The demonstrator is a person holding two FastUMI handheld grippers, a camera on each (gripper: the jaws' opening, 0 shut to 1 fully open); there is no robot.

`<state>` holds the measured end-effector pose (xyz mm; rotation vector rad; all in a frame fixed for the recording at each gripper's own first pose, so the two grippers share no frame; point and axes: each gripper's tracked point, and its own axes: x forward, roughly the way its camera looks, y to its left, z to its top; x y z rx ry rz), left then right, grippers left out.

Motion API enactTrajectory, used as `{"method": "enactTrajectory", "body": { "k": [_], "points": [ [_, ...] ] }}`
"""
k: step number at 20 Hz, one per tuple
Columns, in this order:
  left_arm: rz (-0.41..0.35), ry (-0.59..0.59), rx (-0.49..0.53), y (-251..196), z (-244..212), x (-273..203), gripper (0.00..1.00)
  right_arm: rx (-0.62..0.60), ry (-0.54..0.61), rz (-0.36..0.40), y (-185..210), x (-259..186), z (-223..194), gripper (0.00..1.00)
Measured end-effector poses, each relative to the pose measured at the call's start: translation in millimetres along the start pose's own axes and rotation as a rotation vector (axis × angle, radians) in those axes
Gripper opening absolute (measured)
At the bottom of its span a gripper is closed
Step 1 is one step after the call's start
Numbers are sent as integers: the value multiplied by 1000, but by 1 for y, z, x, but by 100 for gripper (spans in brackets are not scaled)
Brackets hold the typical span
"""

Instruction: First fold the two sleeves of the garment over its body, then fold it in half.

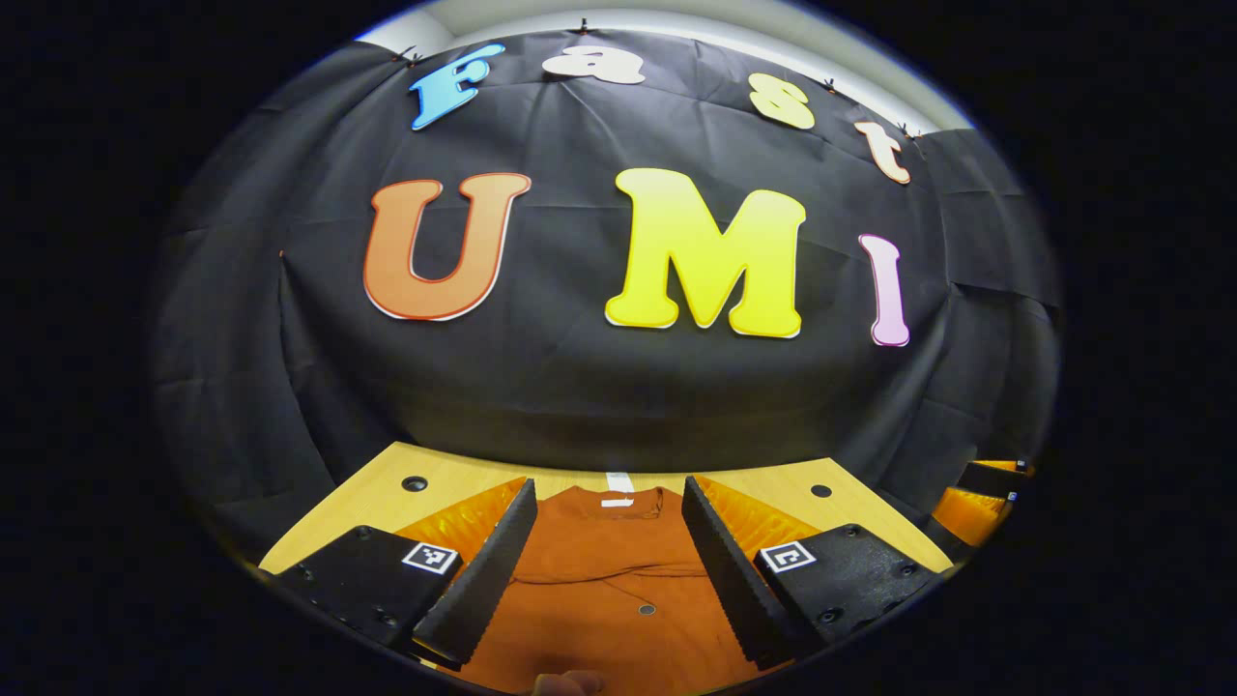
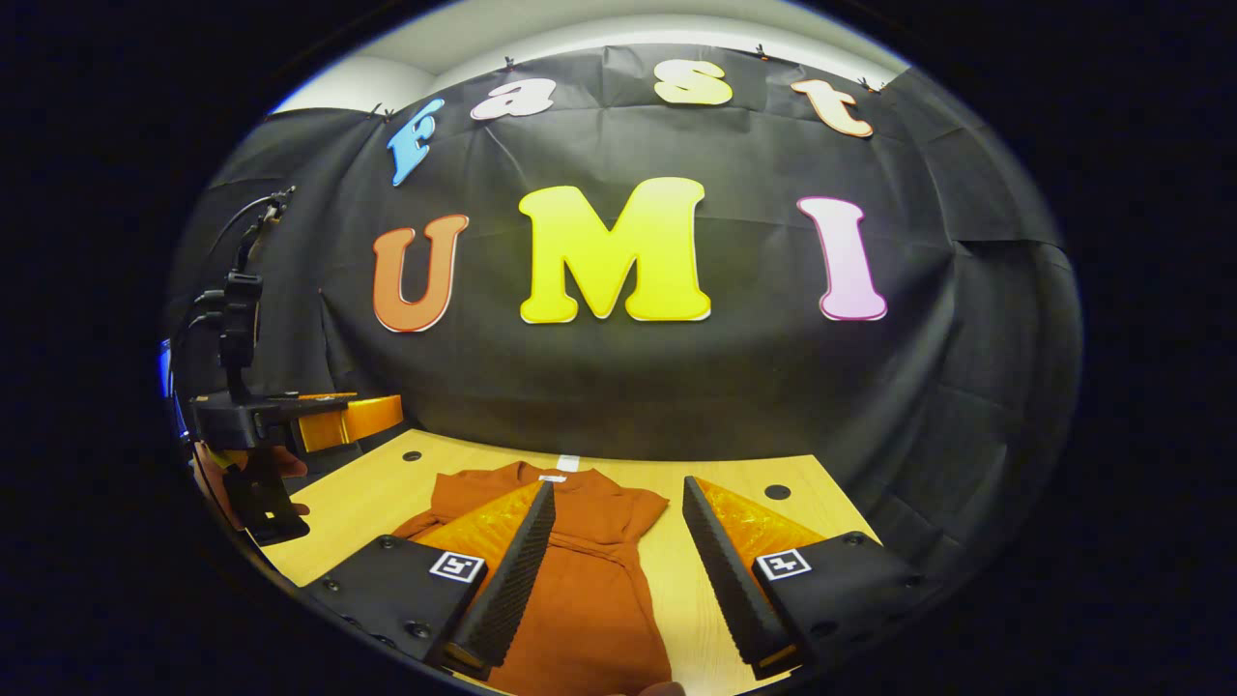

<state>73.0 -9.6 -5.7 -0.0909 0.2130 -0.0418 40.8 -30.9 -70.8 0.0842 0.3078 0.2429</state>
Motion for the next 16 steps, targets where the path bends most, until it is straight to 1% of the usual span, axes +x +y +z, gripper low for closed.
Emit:
{"method": "enactTrajectory", "body": {
  "k": [2,4,7,8,9,11,13,16],
  "points": [
    [-9,50,0,15,-17,-11,98,1,25,16,3,2,-6,87],
    [-32,125,-1,31,-43,-23,98,2,73,21,0,2,-22,86],
    [-35,262,-5,65,-97,-44,98,-2,162,6,-18,-9,-53,90],
    [-28,320,-7,76,-119,-54,98,-7,194,-4,-27,-14,-67,91],
    [-37,384,-7,87,-142,-65,98,-11,228,-13,-36,-20,-80,91],
    [-61,513,-13,105,-189,-93,98,5,305,2,-45,-31,-112,91],
    [-69,629,-44,121,-231,-120,99,55,412,19,-51,-48,-157,90],
    [-61,767,-95,138,-291,-156,99,87,551,0,-62,-69,-216,91]
  ]
}}
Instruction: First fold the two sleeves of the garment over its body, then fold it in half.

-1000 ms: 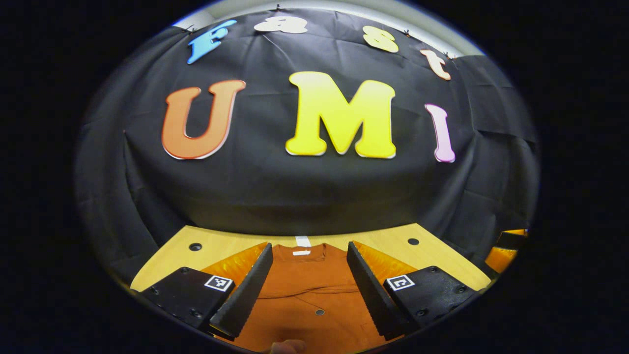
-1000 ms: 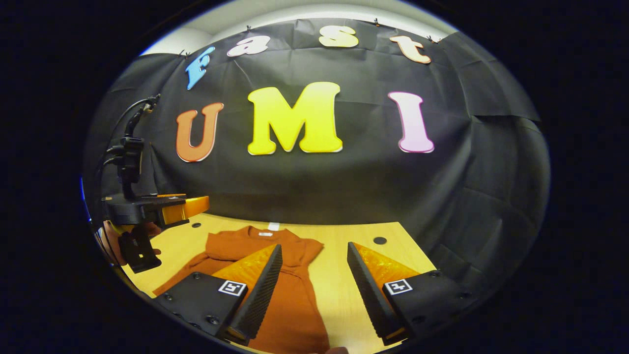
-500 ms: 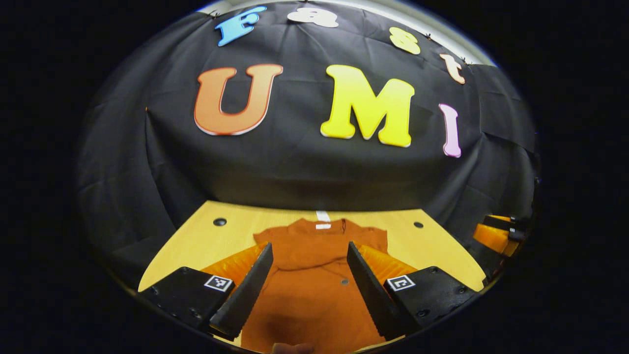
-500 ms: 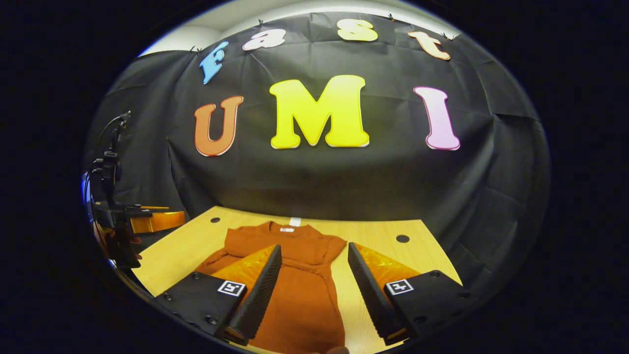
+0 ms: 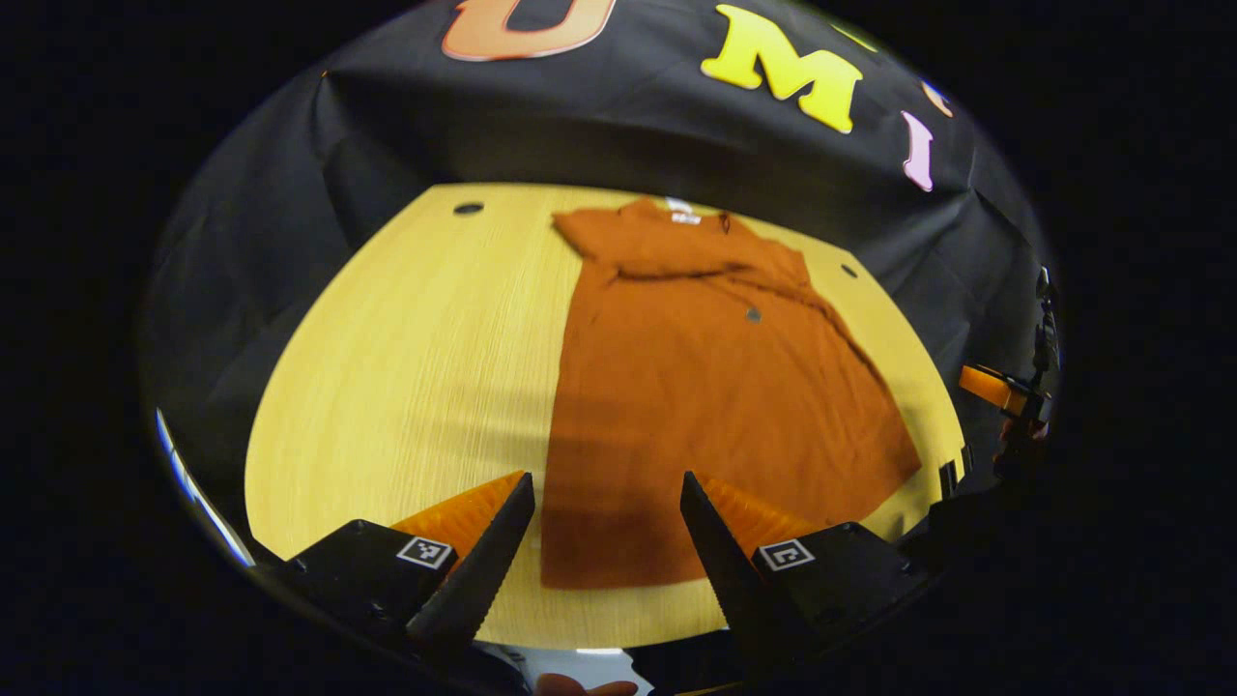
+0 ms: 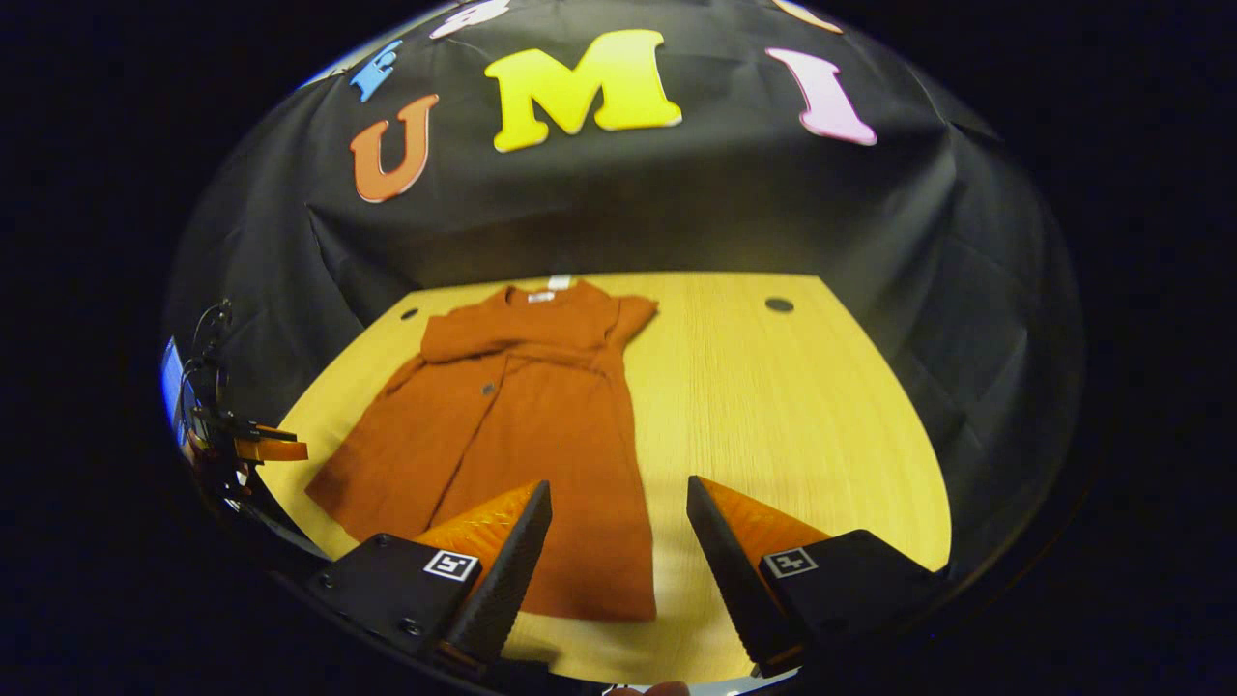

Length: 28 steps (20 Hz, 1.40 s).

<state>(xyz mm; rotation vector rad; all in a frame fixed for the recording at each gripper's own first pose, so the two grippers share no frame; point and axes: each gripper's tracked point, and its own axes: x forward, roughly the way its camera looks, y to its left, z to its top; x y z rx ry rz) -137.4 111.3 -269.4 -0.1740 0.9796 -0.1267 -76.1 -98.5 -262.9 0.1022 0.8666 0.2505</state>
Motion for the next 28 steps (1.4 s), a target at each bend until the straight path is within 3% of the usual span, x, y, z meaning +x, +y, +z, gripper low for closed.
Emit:
{"method": "enactTrajectory", "body": {
  "k": [6,13,17,18,19,20,21,22,24,25,26,28],
  "points": [
    [-14,35,-86,14,-36,13,99,1,146,-46,-16,24,-71,89],
    [-6,16,-93,-1,-30,25,99,-11,186,-40,4,46,-94,92],
    [-81,31,-80,-33,-34,28,96,-68,200,-37,11,40,-102,93],
    [-89,35,-85,-38,-35,29,93,-63,198,-34,10,39,-105,82],
    [-94,42,-89,-43,-37,32,86,-54,198,-40,9,39,-107,77],
    [-89,46,-95,-44,-37,33,83,-21,194,-31,11,38,-105,55],
    [-97,58,-104,-46,-39,34,71,18,201,-34,11,39,-107,33],
    [-100,68,-109,-47,-38,35,66,41,201,-36,12,41,-104,12],
    [-107,80,-141,-46,-36,36,31,46,201,-31,13,41,-100,13],
    [-110,80,-151,-45,-35,36,13,52,209,-31,11,46,-104,10],
    [-109,89,-141,-47,-35,39,11,56,210,-35,12,44,-100,1],
    [-88,73,-79,-48,-27,35,6,68,195,-39,11,41,-89,1]
  ]
}}
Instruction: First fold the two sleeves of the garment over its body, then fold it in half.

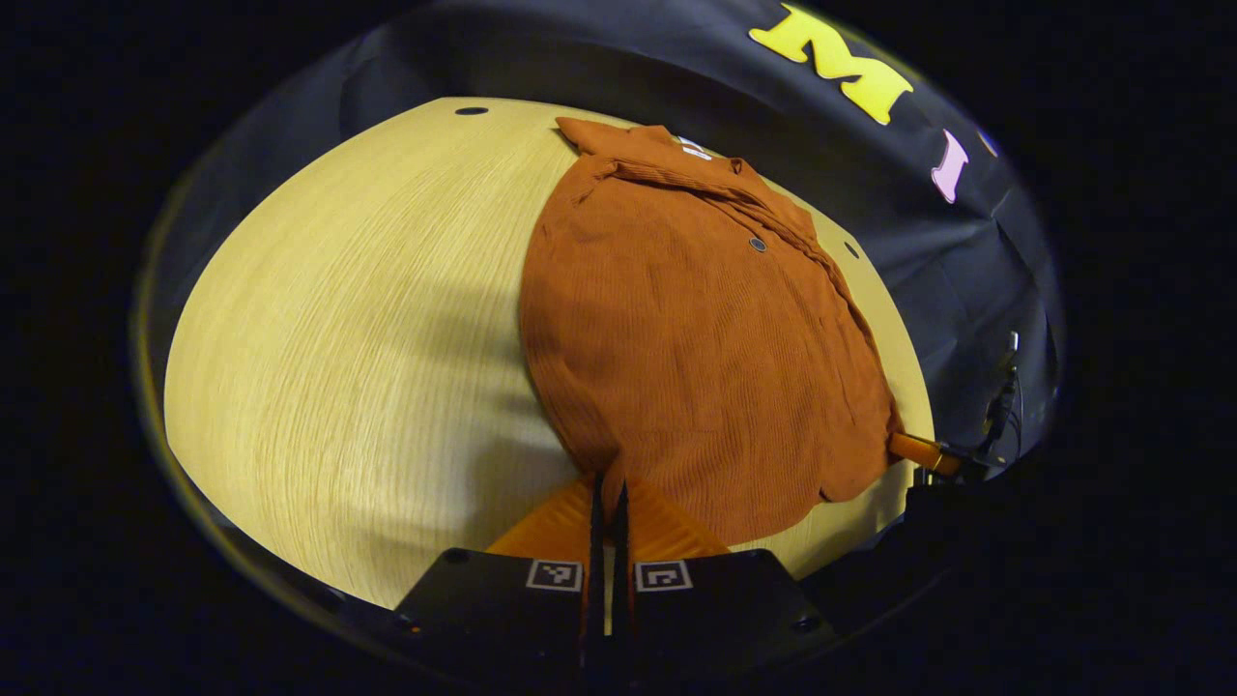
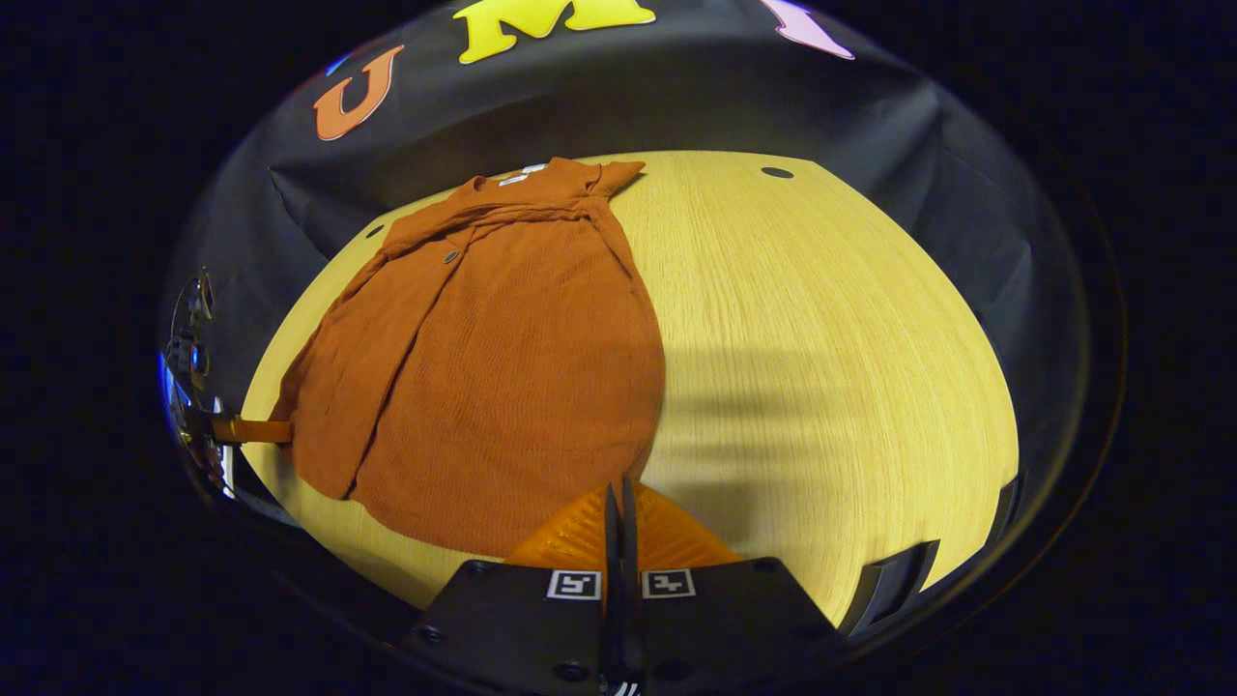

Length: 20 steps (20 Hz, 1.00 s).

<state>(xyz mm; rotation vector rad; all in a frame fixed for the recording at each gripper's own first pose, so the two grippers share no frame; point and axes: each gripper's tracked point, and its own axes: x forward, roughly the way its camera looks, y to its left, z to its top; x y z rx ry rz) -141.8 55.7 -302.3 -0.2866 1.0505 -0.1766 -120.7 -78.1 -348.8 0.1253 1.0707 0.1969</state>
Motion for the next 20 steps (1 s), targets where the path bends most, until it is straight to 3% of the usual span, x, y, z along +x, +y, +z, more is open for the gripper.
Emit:
{"method": "enactTrajectory", "body": {
  "k": [4,10,15,20],
  "points": [
    [-28,-50,161,-25,37,-12,4,20,-87,13,2,-12,49,0],
    [-8,-232,347,-38,148,-25,4,8,-199,27,12,-20,133,0],
    [2,-339,389,-42,224,-29,4,-22,-325,10,19,-21,221,1],
    [-11,-431,342,-42,298,-30,4,-63,-409,23,37,-16,297,0]
  ]
}}
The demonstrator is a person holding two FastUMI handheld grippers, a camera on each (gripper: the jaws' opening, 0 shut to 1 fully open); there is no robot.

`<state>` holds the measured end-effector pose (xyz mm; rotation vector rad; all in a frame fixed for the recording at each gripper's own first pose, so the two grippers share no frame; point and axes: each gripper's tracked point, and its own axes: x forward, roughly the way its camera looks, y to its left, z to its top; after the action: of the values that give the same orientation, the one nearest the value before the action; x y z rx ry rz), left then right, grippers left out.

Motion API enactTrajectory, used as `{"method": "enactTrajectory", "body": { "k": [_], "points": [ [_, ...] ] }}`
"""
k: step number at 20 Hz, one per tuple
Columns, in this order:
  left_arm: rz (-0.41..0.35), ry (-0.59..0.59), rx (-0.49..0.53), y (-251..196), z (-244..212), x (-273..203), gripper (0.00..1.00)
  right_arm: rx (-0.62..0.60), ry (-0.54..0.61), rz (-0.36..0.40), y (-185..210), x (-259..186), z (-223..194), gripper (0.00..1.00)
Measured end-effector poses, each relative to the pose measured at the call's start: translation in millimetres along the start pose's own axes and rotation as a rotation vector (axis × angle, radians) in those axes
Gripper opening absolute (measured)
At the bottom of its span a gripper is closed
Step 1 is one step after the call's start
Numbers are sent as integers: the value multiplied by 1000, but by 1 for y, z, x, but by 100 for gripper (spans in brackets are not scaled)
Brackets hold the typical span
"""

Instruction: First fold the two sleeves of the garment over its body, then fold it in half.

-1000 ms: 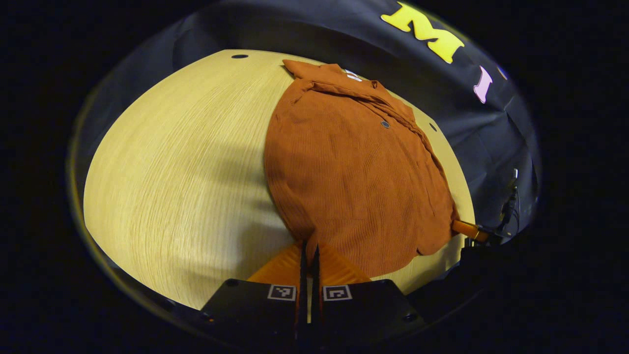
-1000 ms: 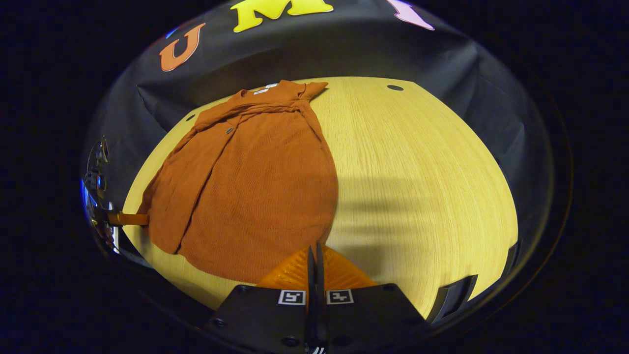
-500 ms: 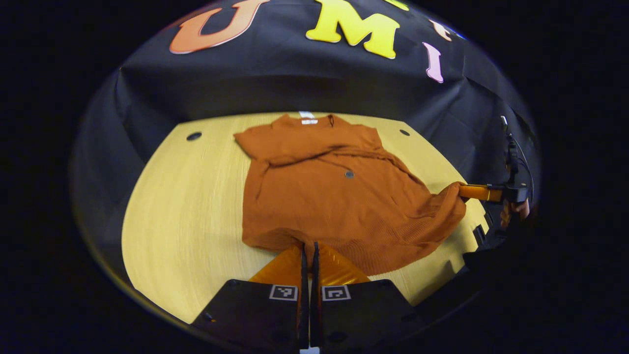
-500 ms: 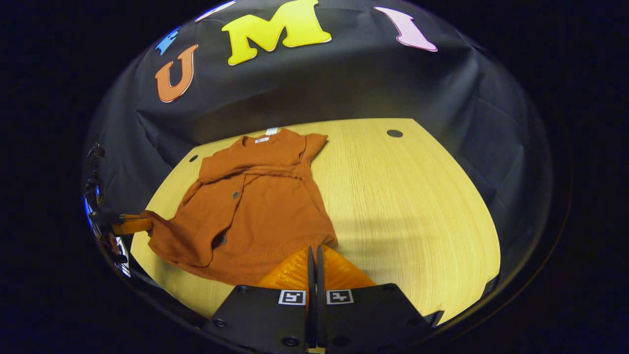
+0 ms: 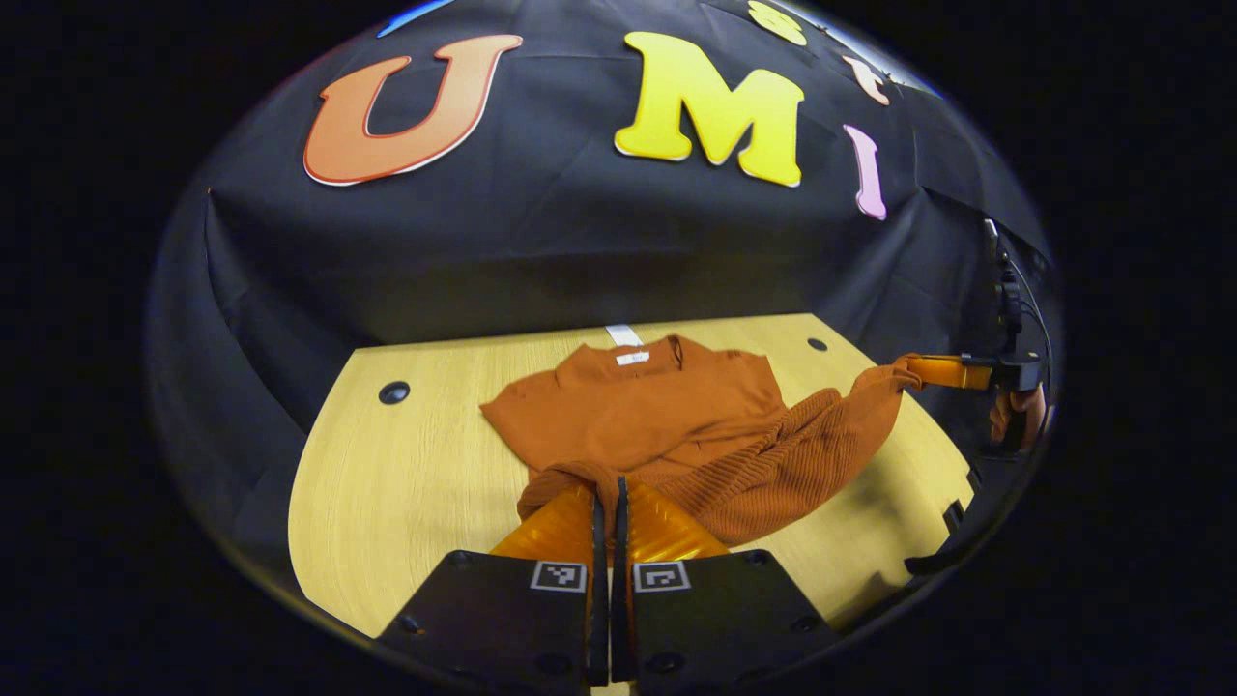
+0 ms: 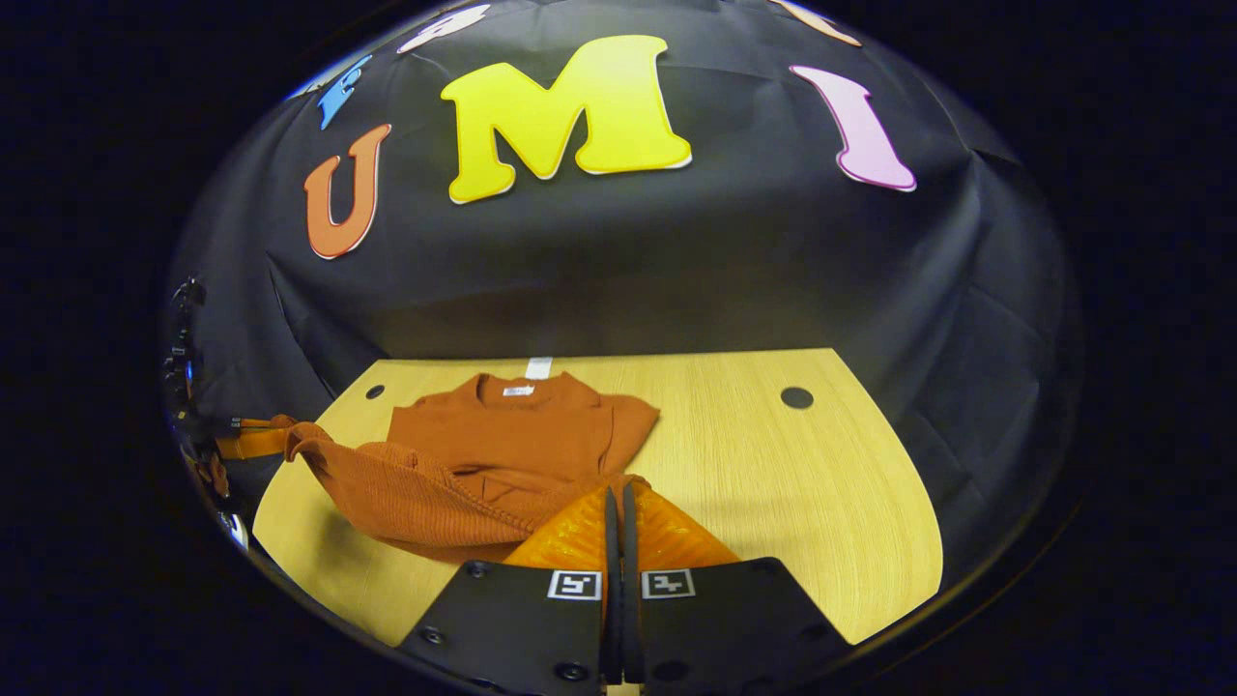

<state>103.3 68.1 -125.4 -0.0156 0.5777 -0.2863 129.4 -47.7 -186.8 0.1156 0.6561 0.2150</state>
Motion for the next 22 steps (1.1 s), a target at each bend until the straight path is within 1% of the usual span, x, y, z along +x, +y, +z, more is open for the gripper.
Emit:
{"method": "enactTrajectory", "body": {
  "k": [2,4,6,8,10,11,12,14,18,20,22],
  "points": [
    [9,-39,-9,13,28,15,4,-39,-30,1,4,20,26,0],
    [20,-63,-14,27,55,42,4,-78,-75,5,11,43,58,0],
    [44,-90,-17,44,76,68,4,-99,-106,7,16,73,84,0],
    [70,-106,-49,58,93,100,4,-117,-140,1,19,107,104,0],
    [89,-95,-77,74,100,138,4,-143,-134,-9,21,143,106,0],
    [97,-90,-86,79,100,152,4,-149,-125,-13,21,162,103,2],
    [110,-92,-90,85,100,164,4,-150,-123,-20,21,178,101,0],
    [129,-102,-104,94,98,192,4,-157,-115,-42,17,208,91,0],
    [190,-86,-69,112,74,243,5,-178,-69,-69,10,255,57,0],
    [236,-92,-43,119,67,260,5,-165,-67,-76,9,269,52,0],
    [255,-114,-17,115,65,281,6,-174,-57,-85,6,277,45,1]
  ]
}}
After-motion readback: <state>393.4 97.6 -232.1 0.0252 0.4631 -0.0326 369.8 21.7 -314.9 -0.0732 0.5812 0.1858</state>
